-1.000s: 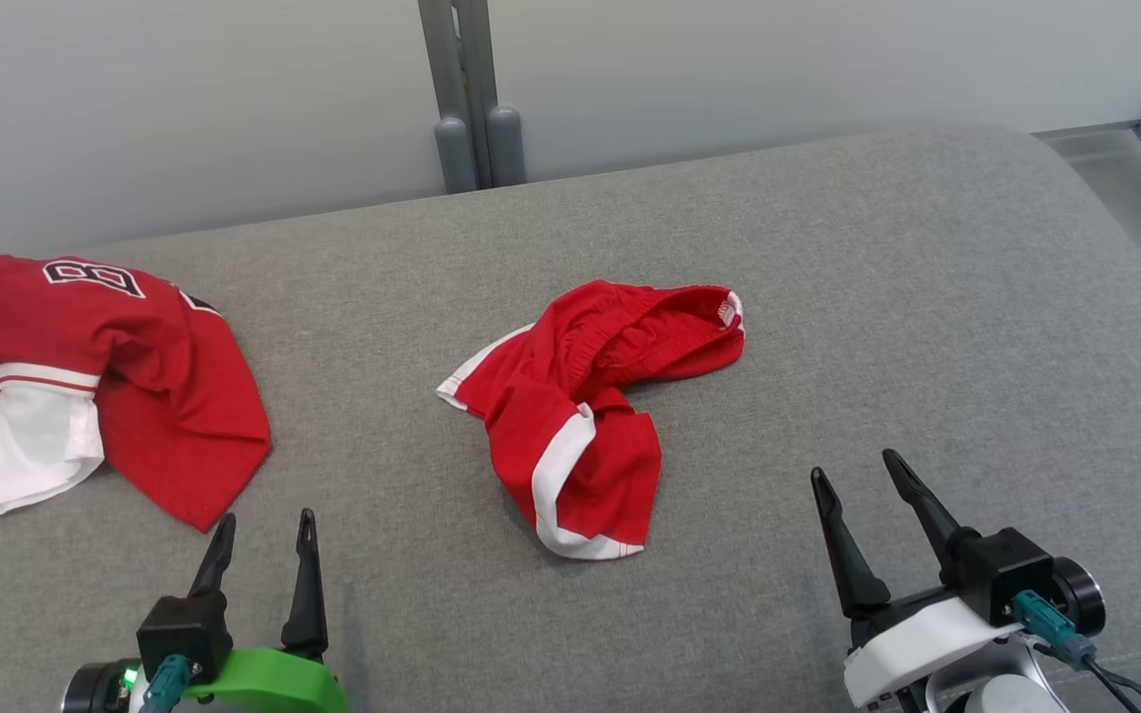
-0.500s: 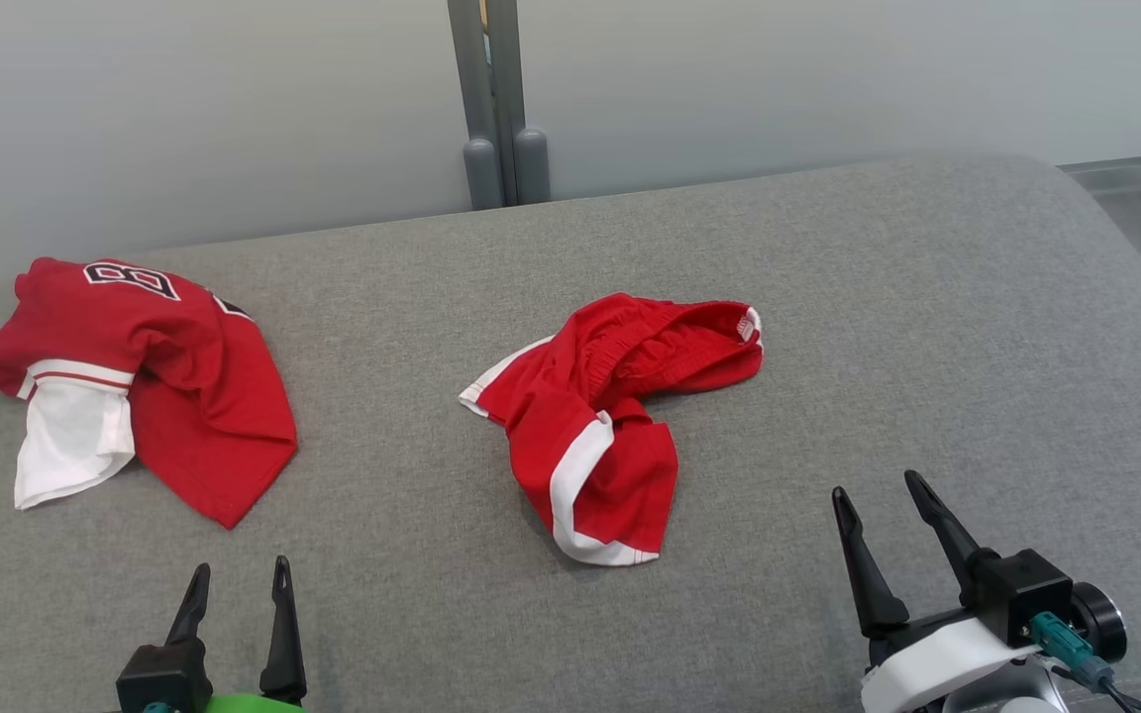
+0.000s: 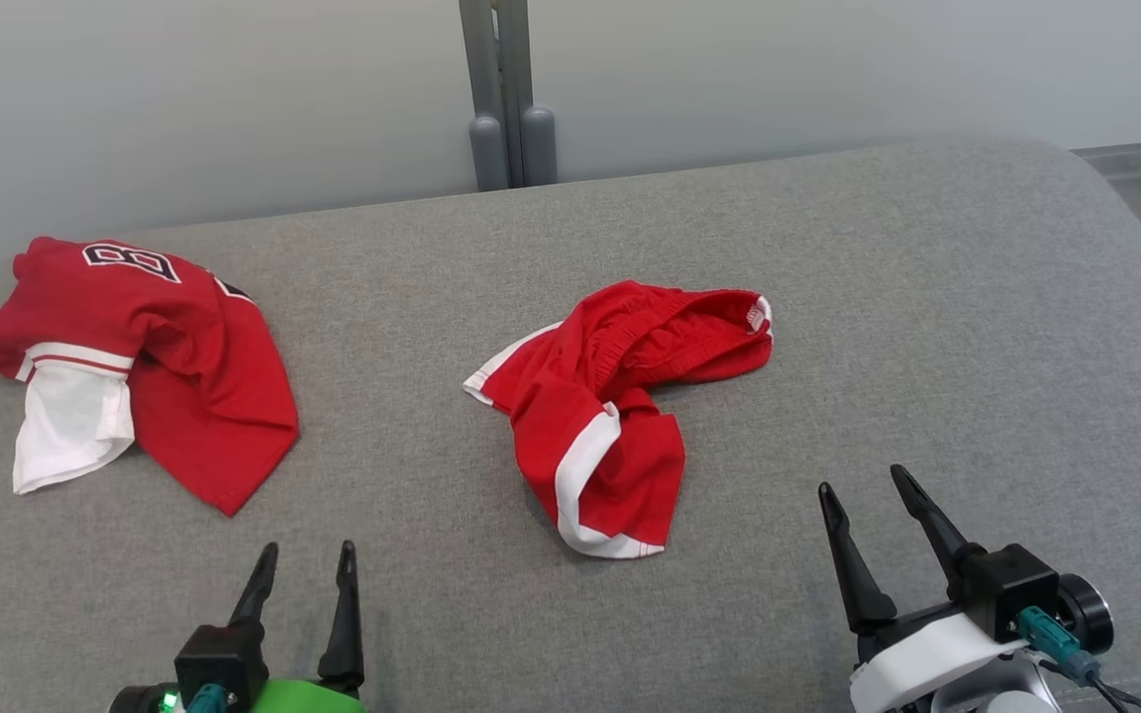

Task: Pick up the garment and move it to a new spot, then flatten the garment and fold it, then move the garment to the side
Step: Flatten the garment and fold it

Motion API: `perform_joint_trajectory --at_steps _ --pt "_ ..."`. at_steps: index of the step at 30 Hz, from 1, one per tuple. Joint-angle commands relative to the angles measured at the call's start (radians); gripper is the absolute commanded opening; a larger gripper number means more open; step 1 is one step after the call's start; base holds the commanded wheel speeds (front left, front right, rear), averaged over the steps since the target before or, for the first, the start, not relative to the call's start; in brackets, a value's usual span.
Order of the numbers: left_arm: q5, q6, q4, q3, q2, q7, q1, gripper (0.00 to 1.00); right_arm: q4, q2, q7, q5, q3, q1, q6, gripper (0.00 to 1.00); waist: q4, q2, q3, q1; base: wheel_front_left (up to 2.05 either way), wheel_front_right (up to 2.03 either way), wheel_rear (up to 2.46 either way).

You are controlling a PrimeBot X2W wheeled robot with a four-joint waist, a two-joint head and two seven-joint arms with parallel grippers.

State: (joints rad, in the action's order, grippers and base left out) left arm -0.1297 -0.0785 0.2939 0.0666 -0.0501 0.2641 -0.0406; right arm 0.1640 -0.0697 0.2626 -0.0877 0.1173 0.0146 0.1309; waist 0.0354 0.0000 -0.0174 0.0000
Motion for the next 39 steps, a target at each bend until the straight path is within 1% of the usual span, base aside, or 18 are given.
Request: perform_joint_trajectory --at_steps 1,4,8,10,14,19,22,27,29,30,31,33,35,37,39 --pt "-0.011 -0.006 -0.001 0.01 -0.001 0.001 0.02 1.0 0.001 -0.003 0.003 0.005 0.003 -0.009 0.0 1.0 0.004 0.0 -0.005 0.0 0.0 0.0 0.0" --pt "-0.042 -0.018 -0.008 0.065 -0.001 0.001 0.05 1.0 -0.002 -0.006 0.003 0.001 0.009 -0.022 0.0 1.0 0.012 0.0 -0.027 0.0 0.0 0.0 0.0" --pt "-0.07 -0.036 -0.007 0.192 -0.001 0.001 0.093 1.0 -0.004 -0.008 0.003 -0.001 0.014 -0.036 0.0 1.0 0.029 0.0 -0.053 0.0 0.0 0.0 0.0" --pt "-0.085 -0.043 0.006 0.259 -0.001 0.001 0.118 1.0 -0.002 -0.009 0.003 -0.004 0.015 -0.046 0.0 1.0 0.041 0.0 -0.067 0.0 0.0 0.0 0.0" --pt "-0.112 -0.049 0.066 0.357 -0.003 0.001 0.161 1.0 0.0 -0.01 0.003 -0.007 0.022 -0.061 0.0 1.0 0.07 0.0 -0.089 0.0 0.0 0.0 0.0" --pt "-0.169 -0.05 0.192 0.429 -0.003 0.001 0.207 1.0 -0.005 -0.012 0.003 -0.007 0.026 -0.075 0.0 1.0 0.112 0.0 -0.114 0.0 0.0 0.0 0.0" --pt "-0.218 -0.034 0.278 0.46 -0.003 0.001 0.248 1.0 -0.006 -0.013 0.003 -0.009 0.029 -0.082 0.0 1.0 0.137 0.0 -0.127 0.0 0.0 0.0 0.0" --pt "-0.292 -0.009 0.336 0.482 -0.003 0.001 0.306 1.0 -0.007 -0.016 0.003 -0.011 0.026 -0.083 0.0 1.0 0.163 0.0 -0.144 0.0 0.0 0.0 0.0" --pt "-0.316 -0.008 0.345 0.488 -0.003 0.001 0.329 1.0 -0.009 -0.017 0.003 -0.012 0.026 -0.088 0.0 1.0 0.17 0.0 -0.152 0.0 0.0 0.0 0.0" --pt "-0.324 -0.006 0.349 0.494 -0.003 0.001 0.338 0.2 -0.01 -0.017 0.003 -0.013 0.025 -0.091 0.0 1.0 0.172 0.0 -0.155 0.0 0.0 0.0 0.0" --pt "-0.334 -0.007 0.356 0.499 -0.003 0.001 0.344 0.0 -0.01 -0.017 0.003 -0.013 0.024 -0.093 0.0 1.0 0.173 0.0 -0.157 0.0 0.0 0.0 0.0" --pt "-0.336 -0.005 0.372 0.508 -0.003 0.001 0.363 0.0 -0.012 -0.016 0.003 -0.011 0.019 -0.094 0.0 1.0 0.17 0.0 -0.161 0.0 0.0 0.0 0.0" --pt "-0.304 0.008 0.374 0.508 -0.003 0.001 0.389 0.0 -0.013 -0.014 0.003 -0.01 0.01 -0.091 0.0 1.0 0.159 0.0 -0.161 0.0 0.0 0.0 0.0" --pt "-0.265 0.027 0.384 0.492 -0.004 0.001 0.399 0.0 -0.012 -0.01 0.003 -0.015 0.004 -0.089 0.0 1.0 0.143 0.0 -0.158 0.0 0.0 0.0 0.0" --pt "-0.228 0.045 0.376 0.474 -0.017 0.001 0.42 0.0 -0.012 -0.007 0.003 -0.017 0.0 -0.085 0.0 1.0 0.121 0.0 -0.151 0.0 0.0 0.0 0.0"
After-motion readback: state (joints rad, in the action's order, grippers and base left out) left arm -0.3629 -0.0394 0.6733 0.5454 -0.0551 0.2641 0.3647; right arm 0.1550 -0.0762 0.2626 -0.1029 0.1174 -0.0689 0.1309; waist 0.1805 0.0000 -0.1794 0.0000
